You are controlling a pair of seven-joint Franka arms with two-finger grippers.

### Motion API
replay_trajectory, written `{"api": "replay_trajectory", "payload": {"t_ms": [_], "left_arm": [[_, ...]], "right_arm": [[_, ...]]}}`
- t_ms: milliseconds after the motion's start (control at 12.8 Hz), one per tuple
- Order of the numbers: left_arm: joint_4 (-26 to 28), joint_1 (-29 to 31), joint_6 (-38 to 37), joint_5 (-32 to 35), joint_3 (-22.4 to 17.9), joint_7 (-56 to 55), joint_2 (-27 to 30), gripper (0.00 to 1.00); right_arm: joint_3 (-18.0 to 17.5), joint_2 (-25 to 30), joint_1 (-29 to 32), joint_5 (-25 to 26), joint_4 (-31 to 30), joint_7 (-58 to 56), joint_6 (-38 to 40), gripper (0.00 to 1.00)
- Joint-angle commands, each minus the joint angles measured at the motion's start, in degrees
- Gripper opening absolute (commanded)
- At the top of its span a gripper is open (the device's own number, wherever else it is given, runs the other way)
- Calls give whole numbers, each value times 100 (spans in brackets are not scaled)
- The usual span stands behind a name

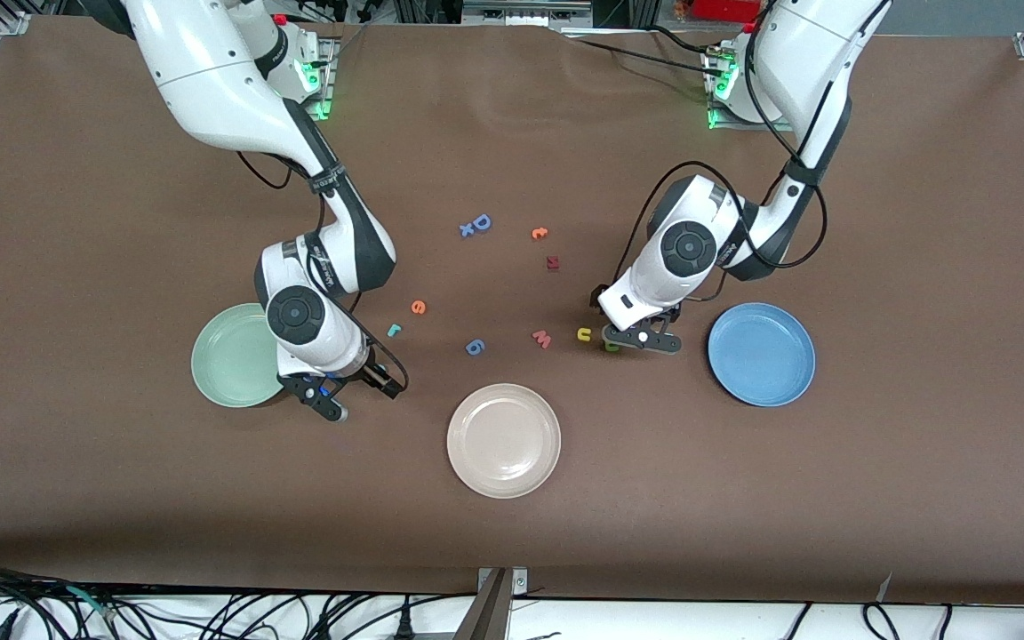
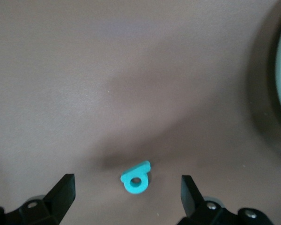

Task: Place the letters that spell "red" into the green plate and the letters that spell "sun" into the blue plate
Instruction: 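Grasp the teal letter with the right gripper while the left grasps a yellow letter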

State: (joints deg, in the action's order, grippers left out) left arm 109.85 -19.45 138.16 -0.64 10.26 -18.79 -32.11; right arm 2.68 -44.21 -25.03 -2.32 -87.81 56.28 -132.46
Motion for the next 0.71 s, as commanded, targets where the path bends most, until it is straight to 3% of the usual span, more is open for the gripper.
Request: {"api": "replay_trajectory", "payload": {"t_ms": [0,392,627], "left_arm": [[168,-103,229,116,-41,-134,-23,100],[248,-103,264,143,-50,-134,-84,99],[195,-94,273,152,-76,-125,-111,99]], "right_arm": [[57,-44,-63,100,-148,129,-376,100],[48,-79,-72,109,-254,278,-562,99],[48,-88,-98,92,-272,305,-553,85]]}}
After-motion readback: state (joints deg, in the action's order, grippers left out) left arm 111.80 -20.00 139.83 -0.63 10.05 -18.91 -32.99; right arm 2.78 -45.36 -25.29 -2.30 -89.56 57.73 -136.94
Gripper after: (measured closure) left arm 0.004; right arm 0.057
